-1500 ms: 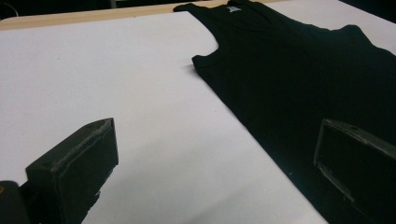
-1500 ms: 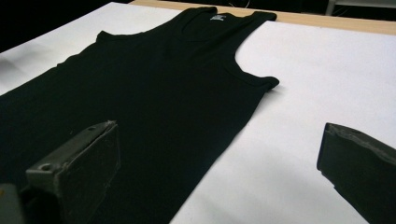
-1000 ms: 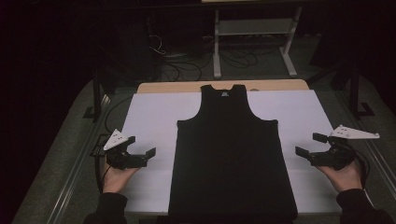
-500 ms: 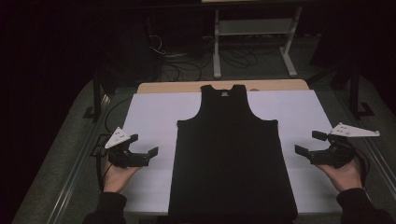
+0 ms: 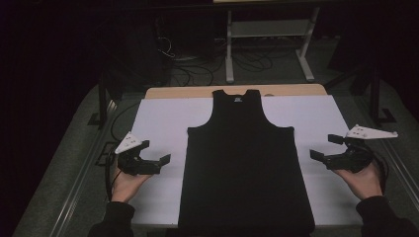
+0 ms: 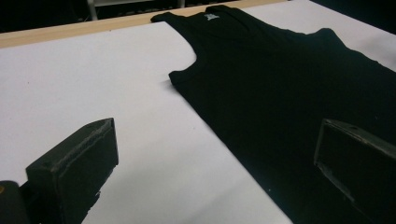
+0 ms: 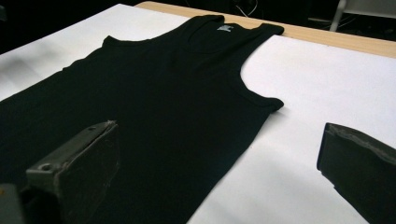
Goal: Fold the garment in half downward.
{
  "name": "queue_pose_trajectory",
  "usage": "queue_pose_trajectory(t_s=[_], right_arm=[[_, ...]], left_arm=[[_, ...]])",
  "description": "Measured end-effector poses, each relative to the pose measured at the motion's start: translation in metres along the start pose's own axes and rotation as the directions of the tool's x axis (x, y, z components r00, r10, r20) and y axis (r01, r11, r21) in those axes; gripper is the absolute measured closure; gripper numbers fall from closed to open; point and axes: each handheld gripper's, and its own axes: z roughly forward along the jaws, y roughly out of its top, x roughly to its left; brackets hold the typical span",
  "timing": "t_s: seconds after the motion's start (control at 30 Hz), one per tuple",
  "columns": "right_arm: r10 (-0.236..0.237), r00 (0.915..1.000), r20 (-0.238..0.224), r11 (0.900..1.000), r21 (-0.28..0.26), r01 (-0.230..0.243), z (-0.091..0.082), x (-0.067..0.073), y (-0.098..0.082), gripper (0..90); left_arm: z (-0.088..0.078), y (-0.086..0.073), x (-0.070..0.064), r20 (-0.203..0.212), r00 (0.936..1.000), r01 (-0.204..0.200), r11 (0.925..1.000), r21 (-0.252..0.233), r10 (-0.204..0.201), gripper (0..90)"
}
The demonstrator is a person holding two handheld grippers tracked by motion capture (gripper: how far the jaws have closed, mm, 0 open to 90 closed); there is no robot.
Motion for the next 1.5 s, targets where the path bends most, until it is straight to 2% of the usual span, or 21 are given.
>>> queue_pose_trajectory(t_s=[0.13, 0.23, 0.43, 0.7, 1.0, 1.5], right_arm=[[-0.016, 0.9999, 0.000, 1.000, 0.022, 0.016, 0.003, 0.000, 0.005, 0.0], [-0.007, 1.0000, -0.004, 1.000, 0.020, 0.007, 0.006, -0.003, 0.010, 0.0], [-0.012, 0.9999, -0.007, 0.999, 0.043, 0.012, 0.008, -0.005, 0.014, 0.0], [-0.015, 0.9998, -0.009, 0.998, 0.056, 0.015, 0.013, -0.009, 0.021, 0.0], [-0.020, 0.9996, -0.022, 0.996, 0.083, 0.022, 0.021, -0.012, 0.029, 0.0], [-0.022, 0.9994, -0.027, 0.993, 0.117, 0.025, 0.032, -0.024, 0.047, 0.0]], left_arm=[[0.002, 0.004, 0.002, -0.010, 0.9999, -0.005, 0.9999, 0.010, 0.005, 0.0], [0.003, 0.007, 0.003, -0.015, 0.9998, -0.012, 0.9999, 0.009, 0.013, 0.0], [0.009, 0.011, 0.008, -0.008, 1.0000, 0.000, 0.9998, 0.020, 0.000, 0.0], [0.012, 0.023, 0.010, -0.002, 0.9999, -0.014, 0.9995, 0.029, 0.015, 0.0], [0.022, 0.033, 0.012, 0.015, 0.9997, -0.017, 0.9989, 0.044, 0.017, 0.0], [0.041, 0.050, 0.017, 0.039, 0.9990, -0.024, 0.9941, 0.106, 0.020, 0.0]])
